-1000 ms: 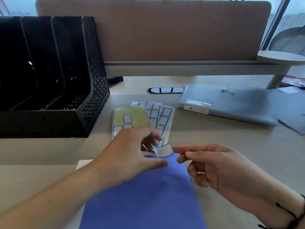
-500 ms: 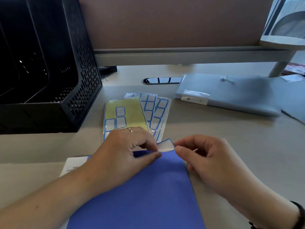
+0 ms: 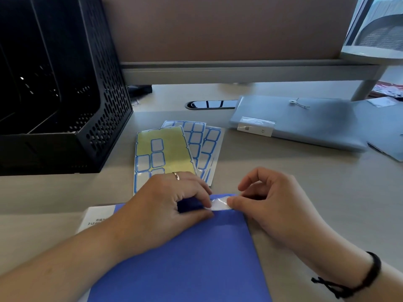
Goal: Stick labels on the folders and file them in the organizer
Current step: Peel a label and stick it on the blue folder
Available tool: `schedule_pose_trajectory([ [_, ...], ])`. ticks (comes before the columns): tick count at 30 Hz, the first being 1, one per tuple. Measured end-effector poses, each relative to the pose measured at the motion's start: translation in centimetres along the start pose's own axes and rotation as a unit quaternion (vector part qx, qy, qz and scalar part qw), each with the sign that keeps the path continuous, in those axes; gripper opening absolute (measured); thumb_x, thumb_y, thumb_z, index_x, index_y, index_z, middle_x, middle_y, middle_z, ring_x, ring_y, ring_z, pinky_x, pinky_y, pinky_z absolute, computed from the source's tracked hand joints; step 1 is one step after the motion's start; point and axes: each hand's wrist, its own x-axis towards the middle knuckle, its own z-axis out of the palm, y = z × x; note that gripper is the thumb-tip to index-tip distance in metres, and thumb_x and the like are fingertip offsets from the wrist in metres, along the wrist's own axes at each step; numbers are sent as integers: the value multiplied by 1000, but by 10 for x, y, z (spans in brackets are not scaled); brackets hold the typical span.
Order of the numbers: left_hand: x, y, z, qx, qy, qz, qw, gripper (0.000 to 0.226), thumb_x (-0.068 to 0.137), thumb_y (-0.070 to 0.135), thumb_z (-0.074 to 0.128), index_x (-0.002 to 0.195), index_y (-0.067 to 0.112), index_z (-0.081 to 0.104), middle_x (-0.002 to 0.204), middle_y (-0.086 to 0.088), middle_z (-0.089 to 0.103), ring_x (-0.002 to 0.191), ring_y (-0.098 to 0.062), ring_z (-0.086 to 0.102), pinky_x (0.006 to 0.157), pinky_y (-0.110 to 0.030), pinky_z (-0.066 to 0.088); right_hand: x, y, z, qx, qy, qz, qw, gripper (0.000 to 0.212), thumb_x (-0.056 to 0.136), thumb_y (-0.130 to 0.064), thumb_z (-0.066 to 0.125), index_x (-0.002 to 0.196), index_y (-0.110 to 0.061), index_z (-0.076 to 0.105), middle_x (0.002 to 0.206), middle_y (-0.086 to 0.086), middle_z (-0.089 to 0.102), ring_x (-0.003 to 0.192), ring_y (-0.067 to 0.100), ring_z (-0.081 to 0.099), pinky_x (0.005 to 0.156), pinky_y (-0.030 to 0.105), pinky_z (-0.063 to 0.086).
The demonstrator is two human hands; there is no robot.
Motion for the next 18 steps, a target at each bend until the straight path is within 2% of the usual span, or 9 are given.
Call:
schedule_pose_trajectory([
  [7,0,-2,0,3,-3,-15,1000,13,74,31,85,84,31,75,105,24,67,99,3,65,83,-11,47,4,3,-1,-26,-11,4,1000,30,72,-18,85,81,-24,57,67,-4,73,47,4,53,53,26,43],
  [10,0,-2,1,2,4,-11,1000,15,74,35,81,88,32,75,104,22,67,100,2,65,83,-13,48,4,3,0,-7,-5,6,1000,29,73,-16,85,80,-22,57,67,-1,73,42,3,49,43,19,37],
  [12,0,-1,1,2,6,-10,1000,17,76,38,79,91,33,74,100,20,68,99,-3,66,81,-19,50,4,3,0,13,6,8,1000,28,73,-13,85,79,-20,57,67,2,73,38,3,46,38,15,33],
  [15,-1,0,1,22,0,-4,1000,22,79,46,75,98,36,70,95,16,68,94,-11,65,76,-29,51,3,4,2,15,25,3,1000,29,72,-13,85,76,-20,58,67,2,72,42,6,51,41,20,39],
  [18,0,0,1,34,-1,10,999,22,81,43,75,101,36,71,96,18,68,95,-8,65,78,-27,50,2,3,4,-5,32,-8,999,28,71,-14,85,74,-21,58,66,0,72,48,9,56,49,28,49],
])
